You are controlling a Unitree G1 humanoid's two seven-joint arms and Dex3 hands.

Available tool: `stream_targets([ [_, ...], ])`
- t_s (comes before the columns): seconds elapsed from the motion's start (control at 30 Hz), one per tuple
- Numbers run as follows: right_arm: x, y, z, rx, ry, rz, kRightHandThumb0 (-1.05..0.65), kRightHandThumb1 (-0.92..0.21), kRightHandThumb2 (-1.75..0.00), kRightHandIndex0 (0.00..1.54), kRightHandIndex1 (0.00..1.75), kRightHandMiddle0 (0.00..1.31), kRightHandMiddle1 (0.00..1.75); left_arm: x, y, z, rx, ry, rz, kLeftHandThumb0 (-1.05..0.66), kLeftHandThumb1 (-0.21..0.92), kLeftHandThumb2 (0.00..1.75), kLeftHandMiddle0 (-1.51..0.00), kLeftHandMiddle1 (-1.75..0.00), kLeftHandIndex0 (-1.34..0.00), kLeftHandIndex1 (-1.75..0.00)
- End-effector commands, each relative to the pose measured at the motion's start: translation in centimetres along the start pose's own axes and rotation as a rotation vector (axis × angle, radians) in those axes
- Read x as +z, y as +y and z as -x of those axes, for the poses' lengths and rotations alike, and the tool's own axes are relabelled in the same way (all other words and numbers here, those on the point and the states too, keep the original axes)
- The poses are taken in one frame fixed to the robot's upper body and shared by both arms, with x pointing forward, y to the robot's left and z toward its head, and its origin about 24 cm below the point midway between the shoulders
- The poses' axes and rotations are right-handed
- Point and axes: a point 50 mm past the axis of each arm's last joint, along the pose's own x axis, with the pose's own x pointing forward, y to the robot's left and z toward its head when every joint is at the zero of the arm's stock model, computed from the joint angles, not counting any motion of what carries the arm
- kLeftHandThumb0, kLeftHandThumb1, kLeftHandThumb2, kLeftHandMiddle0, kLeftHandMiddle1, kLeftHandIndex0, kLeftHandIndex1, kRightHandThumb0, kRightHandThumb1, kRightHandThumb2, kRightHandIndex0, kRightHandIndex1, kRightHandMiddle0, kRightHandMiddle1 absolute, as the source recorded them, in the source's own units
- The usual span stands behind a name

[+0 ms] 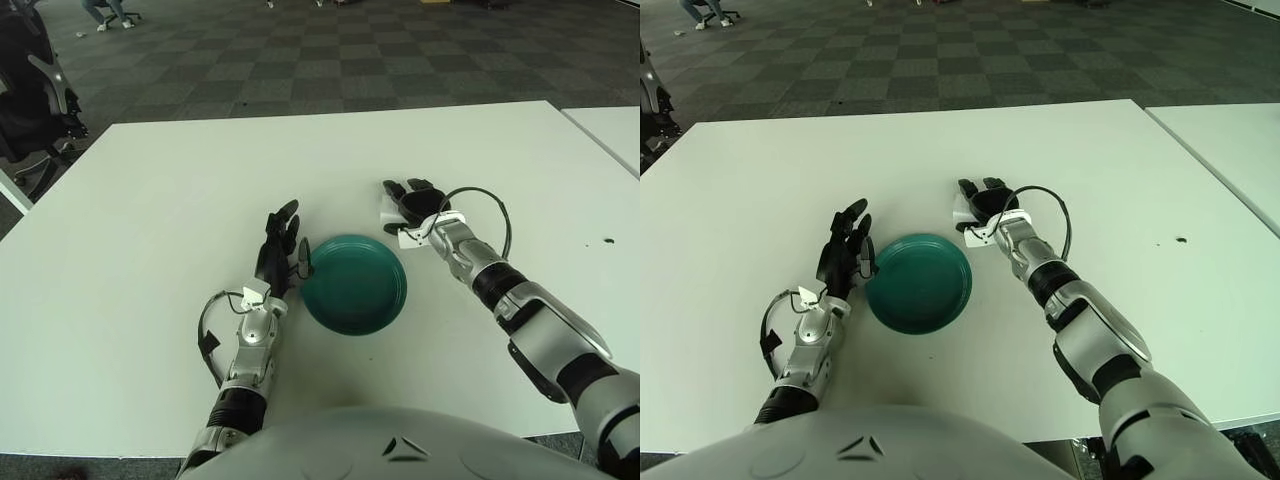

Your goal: Put the charger into the plate.

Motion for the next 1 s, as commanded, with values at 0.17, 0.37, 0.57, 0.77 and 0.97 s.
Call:
stream_targets([
  [0.17, 0.1, 1.1, 0.3, 0.047, 0.007, 0.006, -1.04, -0.92, -0.85, 0.12, 0.00, 0.02, 0.04, -3.8, -1.1, 3.0, 0.034, 0.191, 0.084, -0.88, 0.92, 0.97, -0.24, 0.00, 0.00, -0.75],
  [0.37, 0.2, 1.5, 0.3, 0.072, 0.009, 0.018, -1.05, -0.92, -0.86, 0.11, 0.00, 0.02, 0.05, -3.8, -1.1, 3.0, 0.036, 0.187, 0.083, -0.87, 0.92, 0.98, -0.23, 0.00, 0.00, -0.77],
  [0.57, 0.2, 2.0, 0.4, 0.099, 0.012, 0.022, -1.05, -0.92, -0.86, 0.11, 0.00, 0.02, 0.06, -3.9, -1.1, 3.0, 0.043, 0.186, 0.089, -0.85, 0.92, 0.98, -0.25, -0.01, 0.00, -0.77],
  [0.77, -0.2, 2.9, 0.3, 0.155, 0.039, 0.008, -1.05, -0.92, -0.85, 0.10, 0.00, 0.01, 0.07, -3.8, -1.2, 3.0, 0.047, 0.187, 0.101, -0.82, 0.92, 0.99, -0.29, -0.03, 0.00, -0.78],
  [0.97, -0.9, 3.3, 0.1, 0.208, 0.069, -0.019, -1.04, -0.92, -0.80, 0.11, 0.00, 0.01, 0.10, -3.8, -1.3, 3.0, 0.046, 0.188, 0.095, -0.81, 0.92, 0.99, -0.30, -0.03, 0.00, -0.78],
])
